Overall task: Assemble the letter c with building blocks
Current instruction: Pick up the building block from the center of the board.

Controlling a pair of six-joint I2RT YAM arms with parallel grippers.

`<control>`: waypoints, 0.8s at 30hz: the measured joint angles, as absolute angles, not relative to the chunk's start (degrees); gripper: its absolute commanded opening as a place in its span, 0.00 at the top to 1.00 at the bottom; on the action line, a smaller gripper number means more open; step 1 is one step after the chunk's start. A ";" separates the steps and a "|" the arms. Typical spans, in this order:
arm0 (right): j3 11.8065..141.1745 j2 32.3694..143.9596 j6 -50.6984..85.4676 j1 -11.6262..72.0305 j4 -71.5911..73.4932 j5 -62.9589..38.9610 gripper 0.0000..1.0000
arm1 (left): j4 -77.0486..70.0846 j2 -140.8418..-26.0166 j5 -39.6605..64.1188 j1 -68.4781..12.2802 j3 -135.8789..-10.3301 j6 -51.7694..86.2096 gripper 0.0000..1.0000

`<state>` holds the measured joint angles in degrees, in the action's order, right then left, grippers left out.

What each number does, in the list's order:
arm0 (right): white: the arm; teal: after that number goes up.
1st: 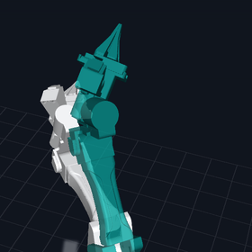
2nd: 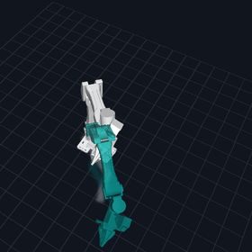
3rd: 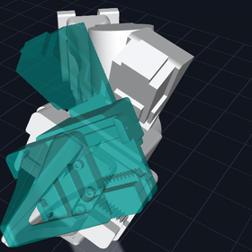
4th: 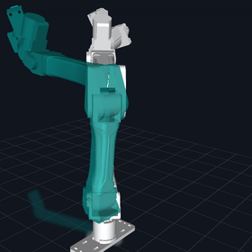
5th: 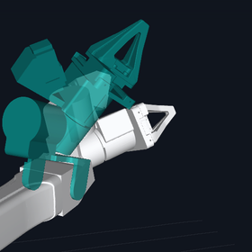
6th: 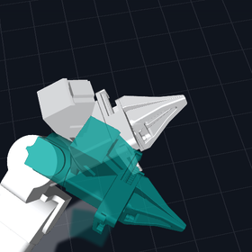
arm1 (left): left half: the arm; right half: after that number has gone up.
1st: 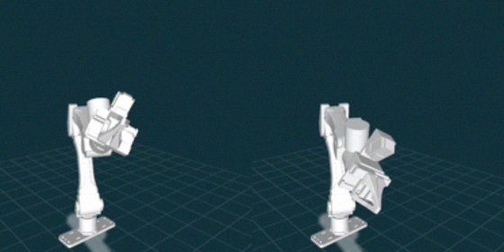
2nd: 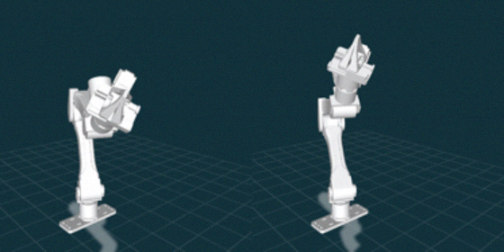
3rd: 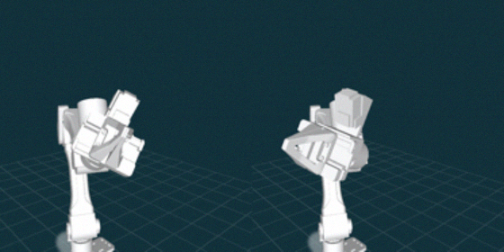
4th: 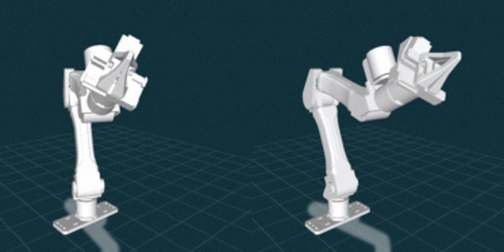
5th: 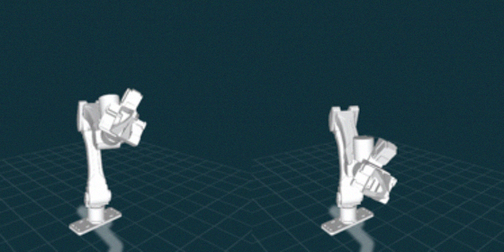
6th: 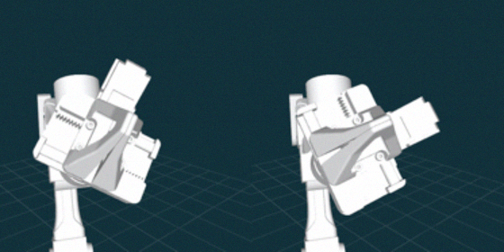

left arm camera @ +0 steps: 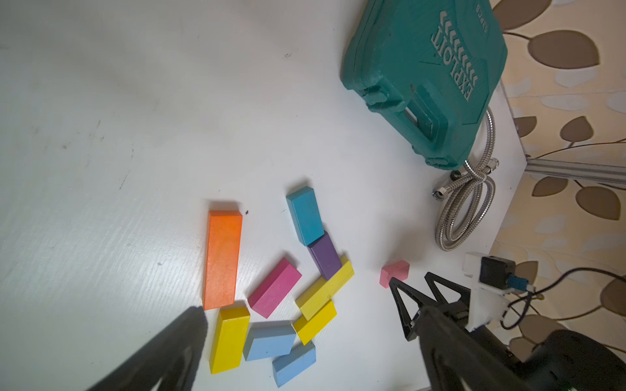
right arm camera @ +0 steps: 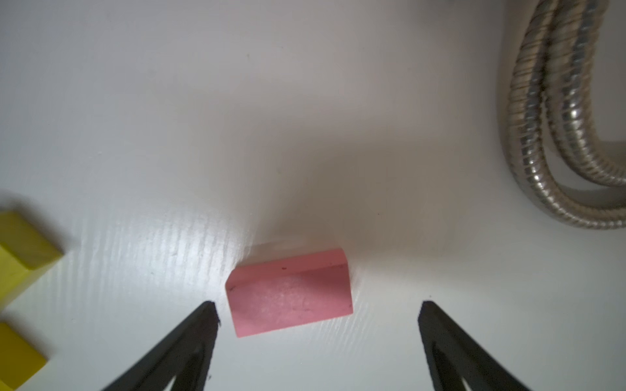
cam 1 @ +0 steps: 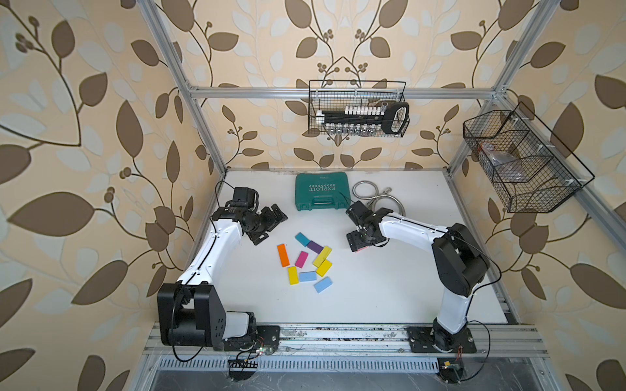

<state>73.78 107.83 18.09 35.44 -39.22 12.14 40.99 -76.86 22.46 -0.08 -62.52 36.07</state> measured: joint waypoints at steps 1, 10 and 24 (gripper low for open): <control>73.78 108.07 17.72 35.33 -39.20 11.94 0.09 | 41.04 -76.86 22.44 -0.08 -62.52 36.07 0.01; 73.78 109.65 16.03 34.96 -37.95 9.13 0.16 | 41.58 -76.86 22.44 -0.08 -62.52 36.10 0.01; 73.45 110.43 15.79 33.63 -36.58 5.69 0.23 | 41.82 -76.86 22.35 -0.08 -62.52 36.12 0.01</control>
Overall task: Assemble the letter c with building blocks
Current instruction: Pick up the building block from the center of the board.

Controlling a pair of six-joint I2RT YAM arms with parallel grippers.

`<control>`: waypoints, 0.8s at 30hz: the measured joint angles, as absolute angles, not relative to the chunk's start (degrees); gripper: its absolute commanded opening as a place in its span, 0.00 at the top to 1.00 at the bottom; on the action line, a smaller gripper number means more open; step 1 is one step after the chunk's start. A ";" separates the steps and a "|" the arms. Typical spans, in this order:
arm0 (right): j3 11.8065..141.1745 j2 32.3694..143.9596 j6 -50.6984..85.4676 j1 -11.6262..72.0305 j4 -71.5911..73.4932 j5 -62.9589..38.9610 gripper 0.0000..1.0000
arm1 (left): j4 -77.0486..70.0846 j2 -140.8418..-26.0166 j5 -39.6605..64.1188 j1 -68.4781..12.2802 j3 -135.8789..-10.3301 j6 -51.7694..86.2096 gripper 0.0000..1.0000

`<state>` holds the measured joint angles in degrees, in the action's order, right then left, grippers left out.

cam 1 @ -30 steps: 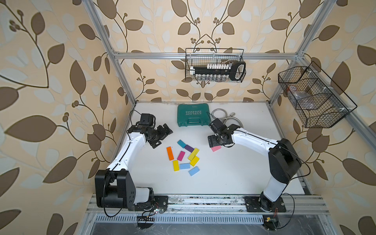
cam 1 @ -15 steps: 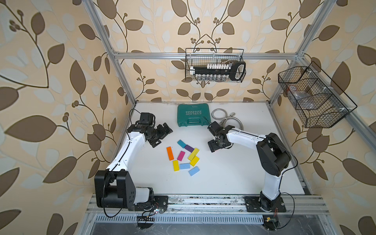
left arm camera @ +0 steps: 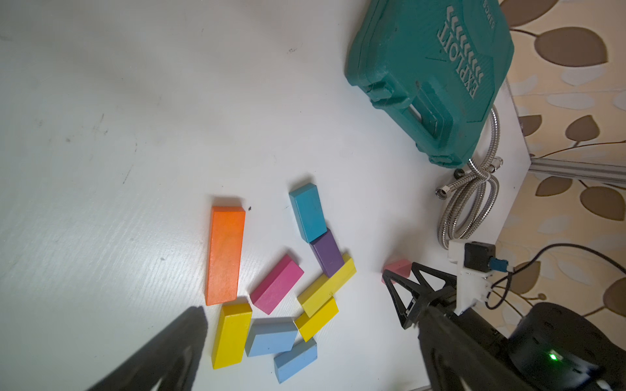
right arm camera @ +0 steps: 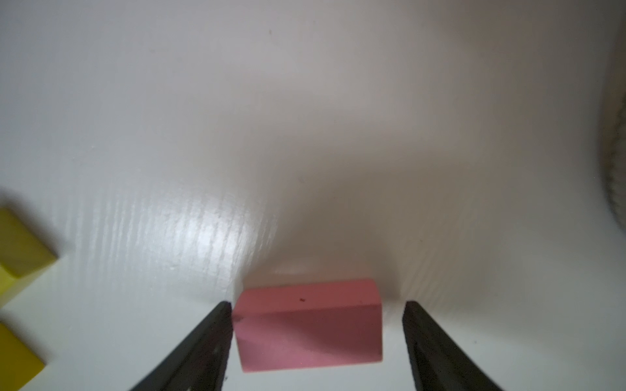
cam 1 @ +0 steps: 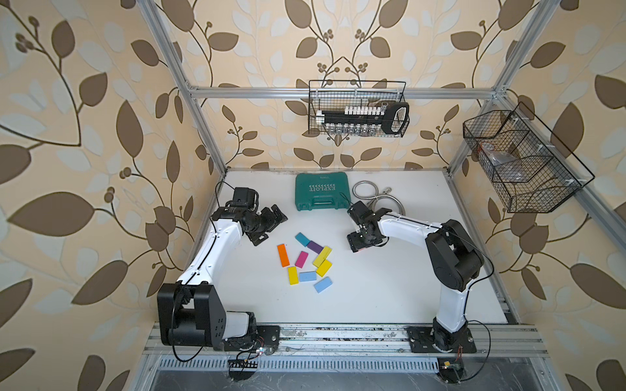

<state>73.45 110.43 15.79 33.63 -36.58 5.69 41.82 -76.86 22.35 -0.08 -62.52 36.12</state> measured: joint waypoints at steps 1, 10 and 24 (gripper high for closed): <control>73.36 110.45 15.81 33.63 -36.42 5.50 0.24 | 41.82 -76.86 22.35 -0.08 -62.52 36.12 0.01; 72.58 110.45 16.56 33.63 -35.94 3.84 0.47 | 41.82 -76.86 22.24 -0.08 -62.52 36.14 0.01; 78.39 110.32 36.38 35.38 -37.32 6.90 0.50 | 41.80 -76.86 22.13 -0.08 -62.52 36.21 0.01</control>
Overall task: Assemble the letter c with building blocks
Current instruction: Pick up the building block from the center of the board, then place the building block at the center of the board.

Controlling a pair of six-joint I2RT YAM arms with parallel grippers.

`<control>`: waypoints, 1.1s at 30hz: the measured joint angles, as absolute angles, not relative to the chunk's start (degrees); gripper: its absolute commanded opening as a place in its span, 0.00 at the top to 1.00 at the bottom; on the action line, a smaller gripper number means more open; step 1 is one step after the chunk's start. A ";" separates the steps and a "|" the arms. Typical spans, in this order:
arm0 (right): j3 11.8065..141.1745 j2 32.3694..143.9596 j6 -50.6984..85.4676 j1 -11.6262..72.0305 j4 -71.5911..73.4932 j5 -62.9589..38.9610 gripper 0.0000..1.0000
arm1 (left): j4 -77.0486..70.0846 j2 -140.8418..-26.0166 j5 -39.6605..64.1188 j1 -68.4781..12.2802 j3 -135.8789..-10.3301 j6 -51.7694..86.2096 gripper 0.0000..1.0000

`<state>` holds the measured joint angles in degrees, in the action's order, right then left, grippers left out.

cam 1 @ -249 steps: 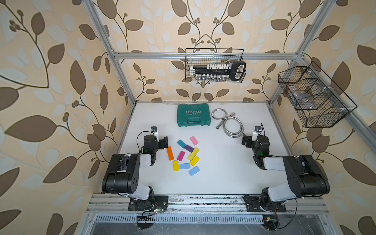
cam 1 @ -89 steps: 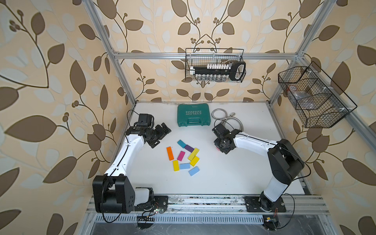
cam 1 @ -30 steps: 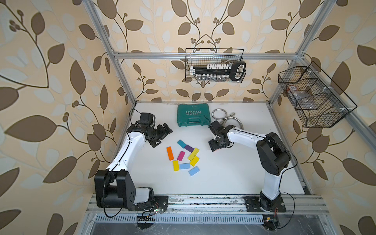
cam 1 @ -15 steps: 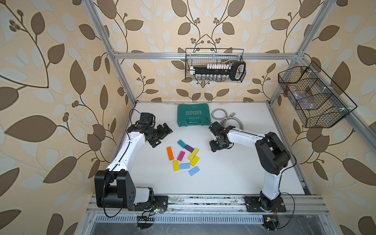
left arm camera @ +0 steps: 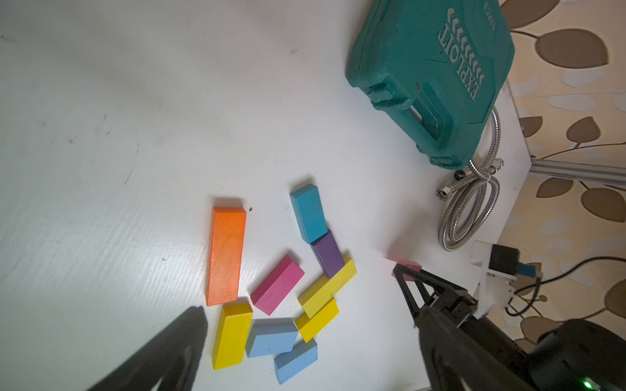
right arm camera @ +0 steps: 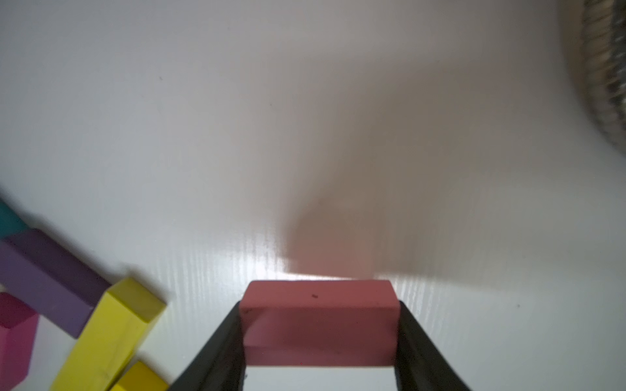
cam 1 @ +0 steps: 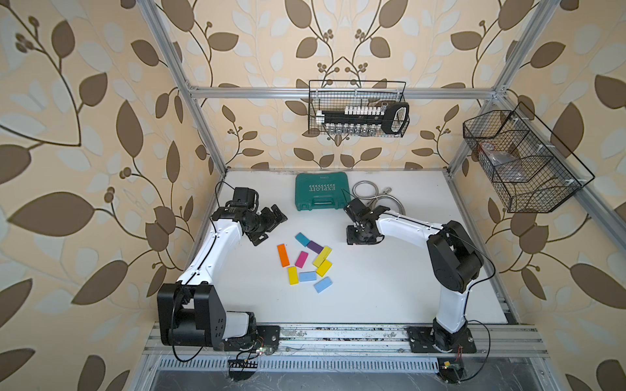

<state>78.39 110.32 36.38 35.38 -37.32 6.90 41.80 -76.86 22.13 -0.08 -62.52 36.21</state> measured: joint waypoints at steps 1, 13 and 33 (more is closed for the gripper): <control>79.50 110.61 37.23 35.40 -37.41 7.57 0.50 | 41.80 -76.86 22.11 -0.08 -62.52 36.23 0.01; 80.07 114.32 42.30 35.48 -38.24 9.78 0.46 | 41.80 -76.86 22.13 -0.08 -62.52 36.23 0.01; 79.42 115.48 42.30 36.32 -38.35 10.74 0.23 | 41.78 -76.86 22.11 -0.08 -62.52 36.45 0.01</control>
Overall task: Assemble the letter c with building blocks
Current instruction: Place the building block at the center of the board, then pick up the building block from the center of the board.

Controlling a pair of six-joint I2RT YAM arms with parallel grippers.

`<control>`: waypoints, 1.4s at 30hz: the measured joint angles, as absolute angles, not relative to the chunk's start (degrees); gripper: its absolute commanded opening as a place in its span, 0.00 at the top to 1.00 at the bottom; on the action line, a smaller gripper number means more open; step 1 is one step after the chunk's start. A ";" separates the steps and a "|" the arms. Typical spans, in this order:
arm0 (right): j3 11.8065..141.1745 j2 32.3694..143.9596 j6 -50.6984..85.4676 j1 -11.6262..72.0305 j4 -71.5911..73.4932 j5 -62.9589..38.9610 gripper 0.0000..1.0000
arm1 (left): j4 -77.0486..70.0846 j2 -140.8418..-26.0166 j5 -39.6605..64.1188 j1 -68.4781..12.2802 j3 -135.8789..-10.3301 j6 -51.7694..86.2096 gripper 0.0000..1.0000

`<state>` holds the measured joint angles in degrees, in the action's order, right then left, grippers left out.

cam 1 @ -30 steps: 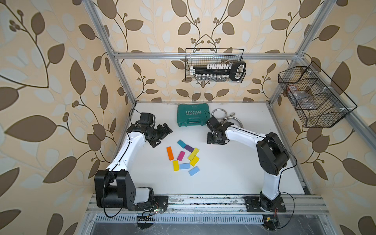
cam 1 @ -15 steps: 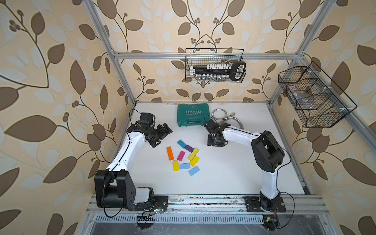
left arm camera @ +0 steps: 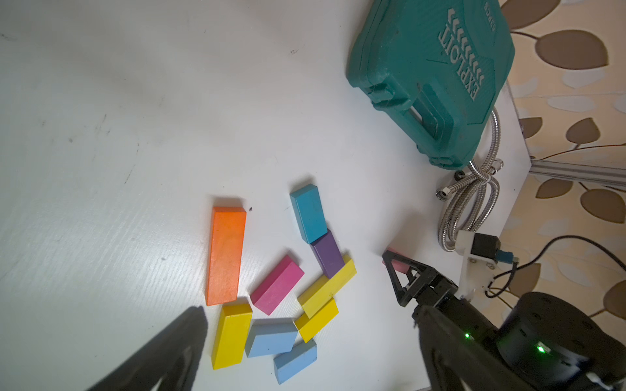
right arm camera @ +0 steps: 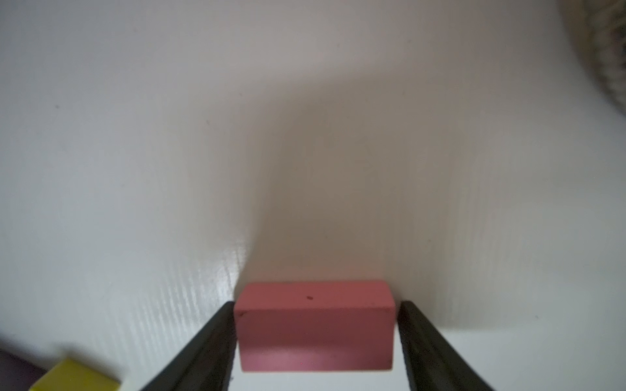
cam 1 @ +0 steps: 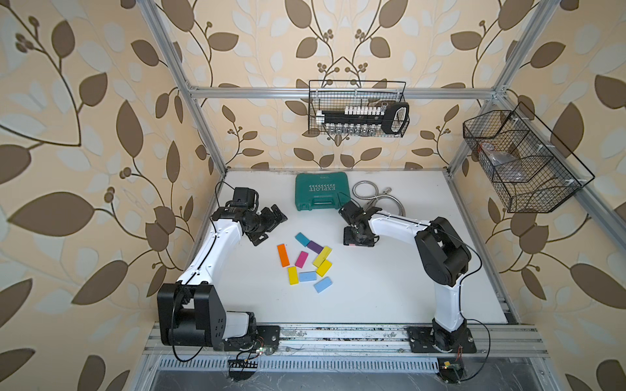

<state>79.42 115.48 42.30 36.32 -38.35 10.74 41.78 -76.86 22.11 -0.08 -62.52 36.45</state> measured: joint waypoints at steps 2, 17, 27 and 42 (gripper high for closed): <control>79.37 115.48 42.33 36.38 -38.33 10.81 0.22 | 41.78 -76.86 22.11 -0.08 -62.52 36.49 0.01; 78.56 105.36 40.16 40.91 -39.99 11.90 0.21 | 41.80 -76.86 22.11 -0.08 -62.52 36.60 0.01; 80.29 103.46 23.57 49.95 -39.42 5.06 0.20 | 43.33 -77.65 21.39 -0.08 -66.57 35.51 0.01; 76.05 104.55 28.67 58.52 -42.46 2.74 0.15 | 44.84 -78.56 19.29 -0.05 -67.79 34.54 0.01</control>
<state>76.05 104.55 28.67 58.52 -42.46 2.74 44.84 -78.56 19.29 -0.05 -67.79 34.54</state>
